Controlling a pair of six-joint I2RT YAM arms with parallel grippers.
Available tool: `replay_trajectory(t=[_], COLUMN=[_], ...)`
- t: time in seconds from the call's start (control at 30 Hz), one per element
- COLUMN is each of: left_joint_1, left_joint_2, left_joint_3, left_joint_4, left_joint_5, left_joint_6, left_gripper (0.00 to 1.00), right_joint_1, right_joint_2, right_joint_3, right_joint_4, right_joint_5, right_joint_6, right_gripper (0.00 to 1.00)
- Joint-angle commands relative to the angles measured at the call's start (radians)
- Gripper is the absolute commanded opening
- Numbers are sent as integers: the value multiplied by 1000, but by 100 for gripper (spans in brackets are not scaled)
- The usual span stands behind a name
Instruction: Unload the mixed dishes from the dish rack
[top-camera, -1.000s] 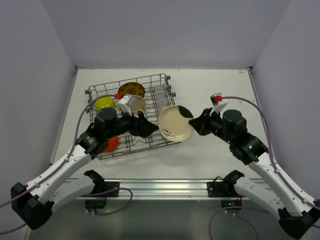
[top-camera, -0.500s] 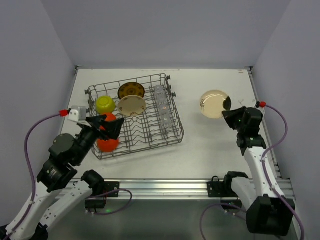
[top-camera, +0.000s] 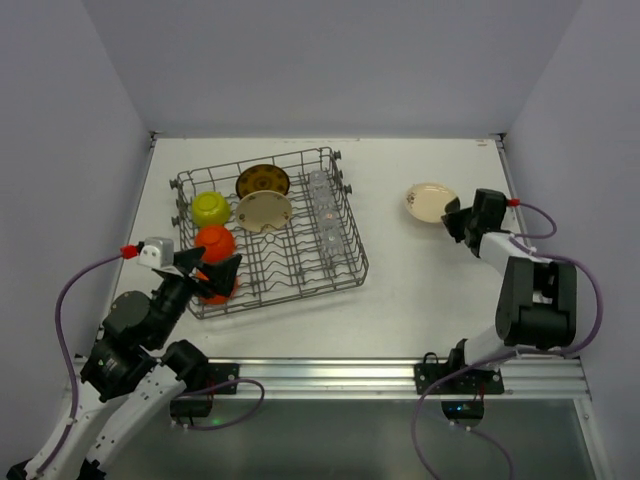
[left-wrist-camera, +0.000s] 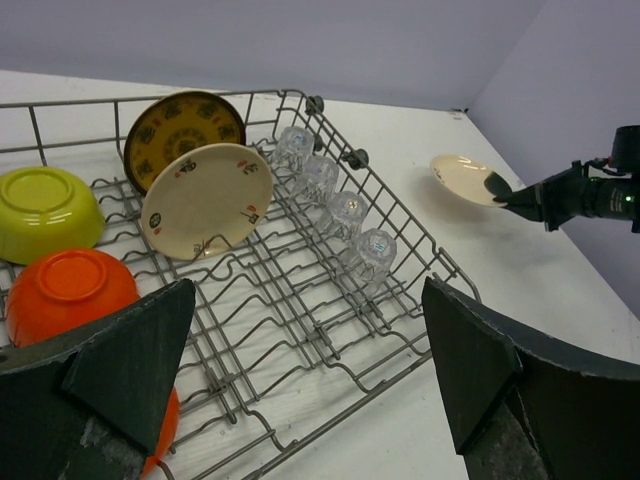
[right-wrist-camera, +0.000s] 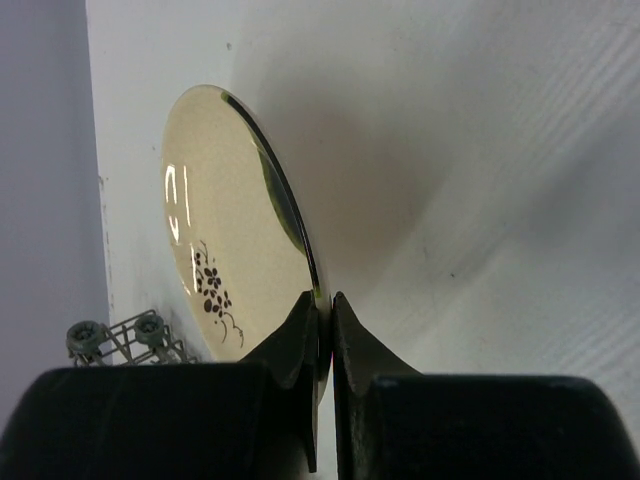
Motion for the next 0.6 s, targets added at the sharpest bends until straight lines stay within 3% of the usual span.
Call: replay_trajectory(t=[0.0,0.33,0.57], left_joint_1=[0,0,0], left_joint_2=[20,-3,37], left_joint_3=[-2,-13,-10], left_joint_4=[26,39,39], left_joint_5=[7,8,25], left_joint_6=[31,40,46], left_gripper=[100,100,100], right_joint_1=[-4,-6,-24], right_joint_2=[103,275,407], right_joint_3=[104,186,348], right_joint_4=[112,124,40], right_joint_5=[-40,-91,-161], right_joint_6=[2,31,67], right_gripper=[0,7,13])
